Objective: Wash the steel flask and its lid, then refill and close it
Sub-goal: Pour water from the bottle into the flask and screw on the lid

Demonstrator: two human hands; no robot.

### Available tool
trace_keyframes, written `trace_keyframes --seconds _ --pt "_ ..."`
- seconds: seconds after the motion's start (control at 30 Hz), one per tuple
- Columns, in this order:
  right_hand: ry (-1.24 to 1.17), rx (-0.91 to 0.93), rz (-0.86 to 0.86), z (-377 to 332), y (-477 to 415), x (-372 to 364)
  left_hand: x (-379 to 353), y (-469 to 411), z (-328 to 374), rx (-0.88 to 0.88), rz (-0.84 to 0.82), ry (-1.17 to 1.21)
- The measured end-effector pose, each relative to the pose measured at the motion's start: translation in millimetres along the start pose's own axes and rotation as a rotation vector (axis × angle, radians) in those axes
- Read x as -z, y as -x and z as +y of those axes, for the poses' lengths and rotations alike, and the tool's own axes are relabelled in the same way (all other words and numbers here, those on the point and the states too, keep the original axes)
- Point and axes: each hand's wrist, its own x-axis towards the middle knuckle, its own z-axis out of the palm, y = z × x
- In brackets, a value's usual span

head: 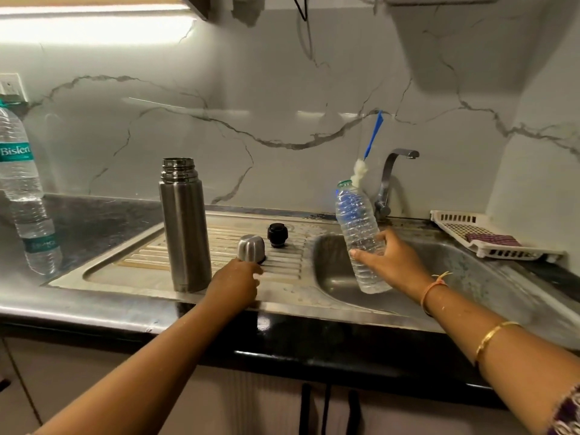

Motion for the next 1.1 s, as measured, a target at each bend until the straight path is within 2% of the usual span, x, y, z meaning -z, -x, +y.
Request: trace_keyframes --seconds 0.07,0.2,0.3,0.37,0.4,0.47,0.5,0.6,0.73,0.83,0.93,1.1 --pt "0.007 -0.004 -0.008 1.9 1.9 2.5 -4.0 -2.3 0.8 0.040 -0.074 -0.096" --pt "0.039 0.010 -0.030 3.8 6.2 6.8 -8.8 -5.0 -1.1 0.101 -0.005 -0.126" --pt "0.110 0.047 -0.030 2.9 11.2 11.2 -6.1 -3.9 4.6 0.092 0.069 0.027" --pt "0.155 0.084 -0.025 2.9 15.0 15.3 -1.2 -5.8 13.7 0.085 0.122 0.304" --pt "0.179 0.104 -0.026 2.4 16.6 16.5 2.7 -8.4 18.4 0.119 0.125 0.557" --pt "0.233 0.150 -0.032 2.6 20.6 19.4 12.9 -13.1 31.9 0.262 0.022 1.177" --pt "0.263 0.176 -0.034 3.4 22.3 20.8 17.2 -15.0 38.6 0.324 -0.016 1.403" --pt "0.356 0.258 -0.043 3.7 28.5 27.1 28.8 -20.1 58.9 0.377 0.055 1.676" --pt "0.502 0.360 -0.037 3.1 37.6 39.5 42.1 -24.5 79.4 0.427 0.157 1.877" --pt "0.602 0.420 -0.025 4.2 41.4 47.9 45.7 -25.6 93.0 0.410 0.104 1.993" --pt "0.659 0.446 0.003 5.2 44.2 55.0 44.3 -21.8 107.7 0.368 0.032 2.012" --pt "0.703 0.473 0.031 6.7 52.1 64.9 38.6 -13.0 122.2 0.332 0.027 1.886"
